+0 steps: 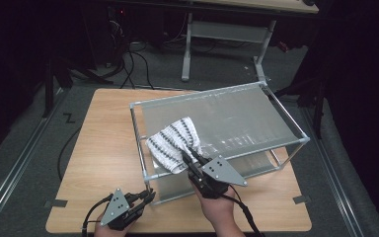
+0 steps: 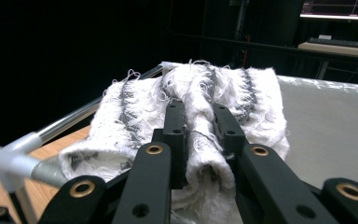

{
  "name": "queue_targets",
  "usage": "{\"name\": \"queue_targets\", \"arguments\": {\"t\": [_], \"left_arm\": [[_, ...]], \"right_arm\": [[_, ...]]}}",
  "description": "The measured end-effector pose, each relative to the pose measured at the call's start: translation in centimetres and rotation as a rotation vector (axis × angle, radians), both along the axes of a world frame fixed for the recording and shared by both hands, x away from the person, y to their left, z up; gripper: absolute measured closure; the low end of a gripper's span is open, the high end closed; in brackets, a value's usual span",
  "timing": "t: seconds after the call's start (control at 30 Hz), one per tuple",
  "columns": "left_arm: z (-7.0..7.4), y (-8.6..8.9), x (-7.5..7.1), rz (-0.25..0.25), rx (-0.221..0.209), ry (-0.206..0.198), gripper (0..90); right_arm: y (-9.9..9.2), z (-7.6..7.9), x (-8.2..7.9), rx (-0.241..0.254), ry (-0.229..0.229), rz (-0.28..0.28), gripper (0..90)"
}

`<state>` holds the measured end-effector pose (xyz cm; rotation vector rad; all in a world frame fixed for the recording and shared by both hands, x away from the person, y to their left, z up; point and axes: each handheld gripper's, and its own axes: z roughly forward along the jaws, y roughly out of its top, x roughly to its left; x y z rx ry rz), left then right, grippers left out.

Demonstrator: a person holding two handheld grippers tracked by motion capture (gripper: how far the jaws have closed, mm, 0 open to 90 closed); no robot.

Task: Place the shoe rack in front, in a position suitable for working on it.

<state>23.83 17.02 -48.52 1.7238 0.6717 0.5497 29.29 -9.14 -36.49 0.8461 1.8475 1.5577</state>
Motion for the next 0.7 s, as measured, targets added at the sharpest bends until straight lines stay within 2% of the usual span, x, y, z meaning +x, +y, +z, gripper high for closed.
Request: {"name": "queue_targets", "arguments": {"t": [0.03, 0.07, 0.1, 0.2, 0.23, 0.27, 0.3, 0.33, 0.43, 0.47, 0.5, 0.6, 0.7], "left_arm": [[0.0, -0.1, -0.1, -0.006, 0.005, -0.003, 80.2], [-0.1, -0.8, -0.5, -0.007, -0.065, 0.021, 80.1], [0.0, -0.4, -0.3, -0.013, 0.015, -0.011, 80.0], [0.0, -0.5, -0.4, -0.019, 0.024, -0.017, 79.8], [-0.1, -0.8, -0.6, -0.019, -0.024, 0.008, 79.8], [-0.1, -0.5, -0.4, -0.021, 0.022, -0.014, 79.8], [-0.2, -0.8, -0.6, -0.018, -0.03, 0.006, 79.8], [-0.1, -0.5, -0.4, -0.02, 0.02, -0.015, 79.8], [-0.1, -0.5, -0.4, -0.019, 0.018, -0.017, 79.7], [-0.1, -0.5, -0.4, -0.019, 0.017, -0.018, 79.7], [-0.2, -0.9, -0.6, -0.018, -0.035, 0.006, 79.6], [-0.3, -0.9, -0.6, -0.017, -0.033, 0.005, 79.4], [-0.3, -0.9, -0.6, -0.015, -0.03, 0.004, 79.3]], "right_arm": [[0.1, 0.0, -0.1, 0.003, 0.004, -0.003, 78.5], [0.2, 0.0, -0.3, 0.005, 0.005, -0.007, 78.2], [0.4, -0.1, -0.4, 0.002, 0.004, -0.012, 77.7], [0.8, -0.1, -1.0, 0.007, 0.011, -0.014, 73.8], [0.9, -0.2, -1.2, 0.007, 0.015, -0.005, 71.6], [1.1, -0.2, -1.3, 0.009, 0.014, 0.004, 68.3], [1.3, -0.2, -1.5, 0.008, 0.016, 0.015, 61.7], [1.4, -0.2, -1.5, 0.006, 0.017, 0.028, 55.6], [1.6, 0.2, -1.7, 0.008, -0.015, 0.04, 47.0], [1.5, 0.4, -1.8, 0.013, -0.028, 0.039, 46.2], [1.5, 0.8, -1.8, 0.015, -0.04, 0.044, 46.2], [1.7, 1.3, -1.5, -0.005, -0.059, 0.029, 49.1], [2.2, 1.2, -0.8, -0.031, -0.034, 0.024, 53.2]]}}
